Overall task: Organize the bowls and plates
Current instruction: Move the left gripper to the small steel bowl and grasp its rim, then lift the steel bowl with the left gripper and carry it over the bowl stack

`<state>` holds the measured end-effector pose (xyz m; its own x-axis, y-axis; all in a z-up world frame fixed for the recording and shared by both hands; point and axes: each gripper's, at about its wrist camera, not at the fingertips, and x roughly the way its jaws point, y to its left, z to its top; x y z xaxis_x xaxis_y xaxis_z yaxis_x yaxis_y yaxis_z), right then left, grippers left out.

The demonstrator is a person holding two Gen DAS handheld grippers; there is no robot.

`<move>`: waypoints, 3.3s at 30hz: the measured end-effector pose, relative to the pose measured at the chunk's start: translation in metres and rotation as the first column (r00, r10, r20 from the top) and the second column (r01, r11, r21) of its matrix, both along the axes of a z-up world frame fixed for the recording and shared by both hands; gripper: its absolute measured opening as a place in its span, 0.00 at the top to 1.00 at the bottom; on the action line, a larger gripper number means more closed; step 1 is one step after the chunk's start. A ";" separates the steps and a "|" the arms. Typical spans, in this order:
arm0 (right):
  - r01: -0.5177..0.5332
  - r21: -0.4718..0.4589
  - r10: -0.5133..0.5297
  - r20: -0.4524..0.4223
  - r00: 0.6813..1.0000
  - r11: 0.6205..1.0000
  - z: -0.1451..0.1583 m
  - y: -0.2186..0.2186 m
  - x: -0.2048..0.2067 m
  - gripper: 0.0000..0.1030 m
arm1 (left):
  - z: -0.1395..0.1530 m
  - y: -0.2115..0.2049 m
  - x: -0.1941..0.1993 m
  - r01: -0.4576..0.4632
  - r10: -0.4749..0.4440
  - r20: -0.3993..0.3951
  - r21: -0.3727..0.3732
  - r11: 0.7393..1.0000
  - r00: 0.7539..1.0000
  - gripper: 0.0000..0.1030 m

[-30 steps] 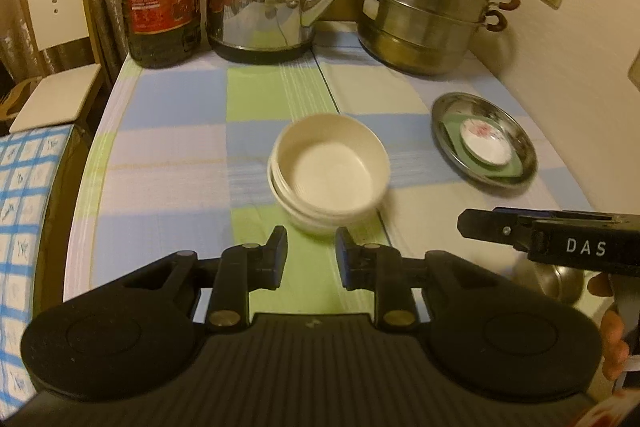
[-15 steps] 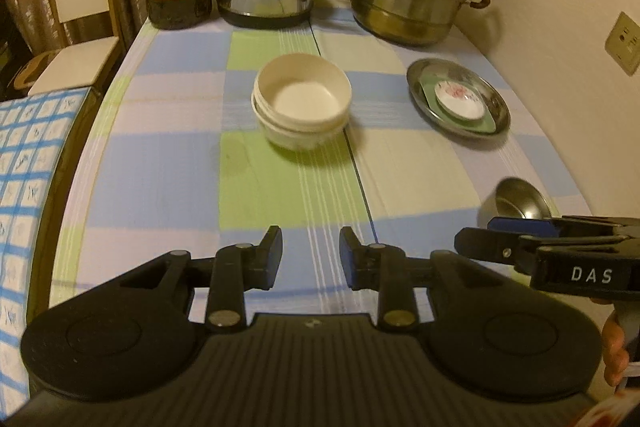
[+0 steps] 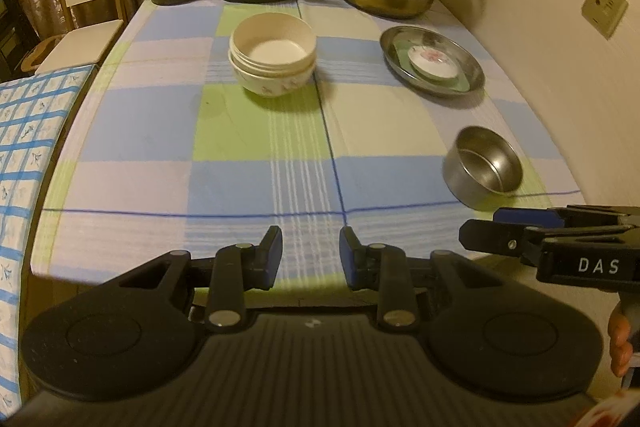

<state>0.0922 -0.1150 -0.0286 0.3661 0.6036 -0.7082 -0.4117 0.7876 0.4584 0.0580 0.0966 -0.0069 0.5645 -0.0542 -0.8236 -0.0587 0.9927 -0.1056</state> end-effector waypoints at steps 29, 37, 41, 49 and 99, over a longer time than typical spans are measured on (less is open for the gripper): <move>0.093 -0.045 -0.094 -0.008 0.996 0.995 -0.004 -0.094 -0.034 0.40 | -0.006 -0.084 -0.025 0.054 -0.054 0.012 0.003 0.999 0.998 0.73; 0.103 -0.078 -0.103 -0.001 0.995 0.992 -0.009 -0.109 -0.031 0.40 | -0.012 -0.103 -0.020 0.061 -0.061 0.008 0.000 0.998 0.998 0.73; 0.113 -0.089 -0.113 0.002 0.994 0.990 -0.012 -0.119 -0.026 0.40 | -0.015 -0.115 -0.017 0.070 -0.070 0.006 -0.001 0.998 0.998 0.74; 0.181 -0.098 -0.180 0.019 0.983 0.979 -0.020 -0.144 -0.007 0.41 | -0.024 -0.135 0.005 0.120 -0.120 0.014 0.005 0.993 0.993 0.74; 0.427 -0.186 -0.446 -0.074 0.892 0.885 -0.097 -0.121 0.122 0.85 | -0.106 -0.163 0.198 0.398 -0.399 -0.136 -0.040 0.917 0.907 0.89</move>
